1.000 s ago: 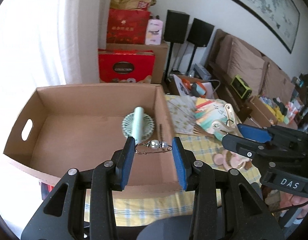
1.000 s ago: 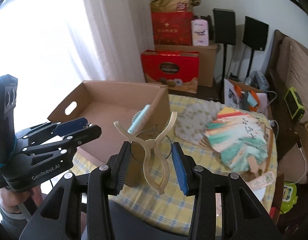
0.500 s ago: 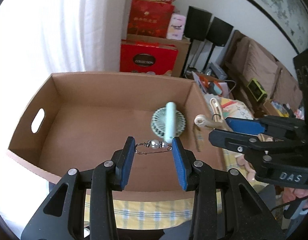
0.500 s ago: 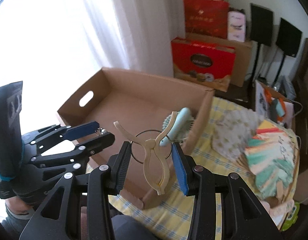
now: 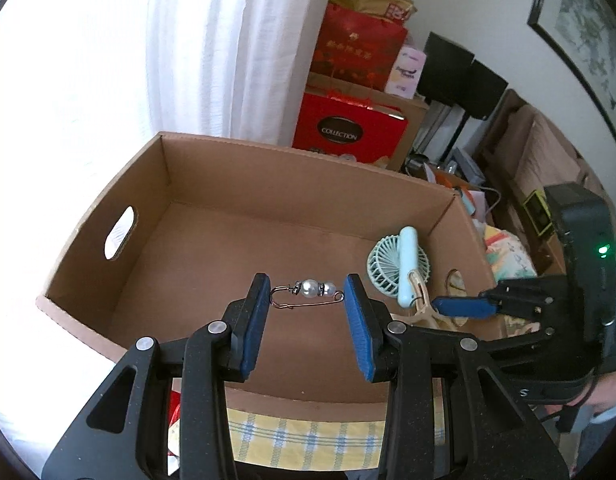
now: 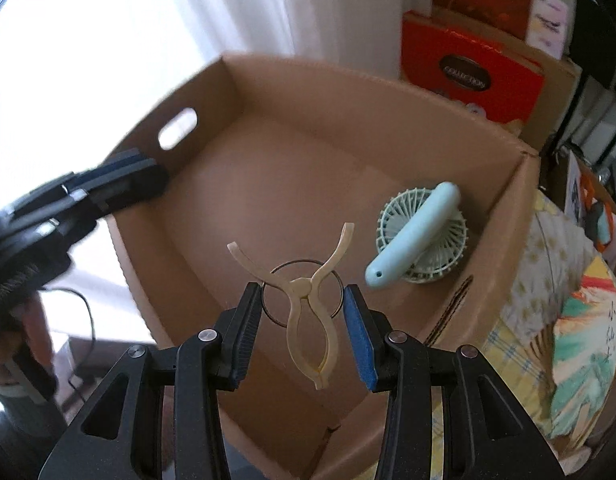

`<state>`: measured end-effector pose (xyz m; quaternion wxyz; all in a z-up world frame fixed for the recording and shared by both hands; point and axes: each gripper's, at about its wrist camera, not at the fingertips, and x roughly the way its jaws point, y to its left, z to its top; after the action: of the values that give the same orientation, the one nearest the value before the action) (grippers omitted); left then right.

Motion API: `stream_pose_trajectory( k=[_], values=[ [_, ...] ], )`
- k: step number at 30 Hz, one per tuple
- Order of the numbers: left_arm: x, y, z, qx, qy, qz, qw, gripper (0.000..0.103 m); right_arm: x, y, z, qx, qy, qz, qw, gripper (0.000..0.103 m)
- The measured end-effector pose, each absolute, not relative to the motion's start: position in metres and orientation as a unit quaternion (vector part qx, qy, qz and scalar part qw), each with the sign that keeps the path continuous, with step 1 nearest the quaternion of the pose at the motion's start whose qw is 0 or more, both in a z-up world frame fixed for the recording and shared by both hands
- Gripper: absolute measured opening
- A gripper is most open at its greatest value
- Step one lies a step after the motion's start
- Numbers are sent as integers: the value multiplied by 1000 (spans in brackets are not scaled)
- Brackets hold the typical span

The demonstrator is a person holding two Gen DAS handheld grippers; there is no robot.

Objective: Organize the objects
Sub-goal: 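Carry the clasp and beige clip over the box with both tools, then open the left tool to drop the metal clasp into the box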

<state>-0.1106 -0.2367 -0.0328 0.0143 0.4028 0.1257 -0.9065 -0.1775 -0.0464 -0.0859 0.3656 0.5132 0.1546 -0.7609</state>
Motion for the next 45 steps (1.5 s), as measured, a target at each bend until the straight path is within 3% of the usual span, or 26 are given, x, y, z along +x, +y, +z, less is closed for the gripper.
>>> stream_pose_trajectory(
  k=[8,13,20,27,40,43,45],
  values=[
    [-111,-234,-40,411,128,-903,6,36,-178,-69,-99,531,299,-717,338,43],
    [-113,-219,-39,418,118,-901,-9,36,-179,-70,-99,526,330,-717,319,47],
    [-119,-196,-45,438,104,-892,-34,36,-166,-48,-84,508,308,-737,321,50],
    [-136,-162,-54,467,98,-876,-74,36,-150,-1,-36,468,233,-789,323,56],
    [-181,-107,-65,504,90,-852,-104,36,-140,80,-4,450,118,-829,309,56],
    [-188,-103,-68,511,97,-848,-102,40,-140,90,-9,454,105,-831,305,56],
    [-190,-102,-71,513,102,-846,-101,50,-140,97,-13,457,97,-831,302,56]
  ],
)
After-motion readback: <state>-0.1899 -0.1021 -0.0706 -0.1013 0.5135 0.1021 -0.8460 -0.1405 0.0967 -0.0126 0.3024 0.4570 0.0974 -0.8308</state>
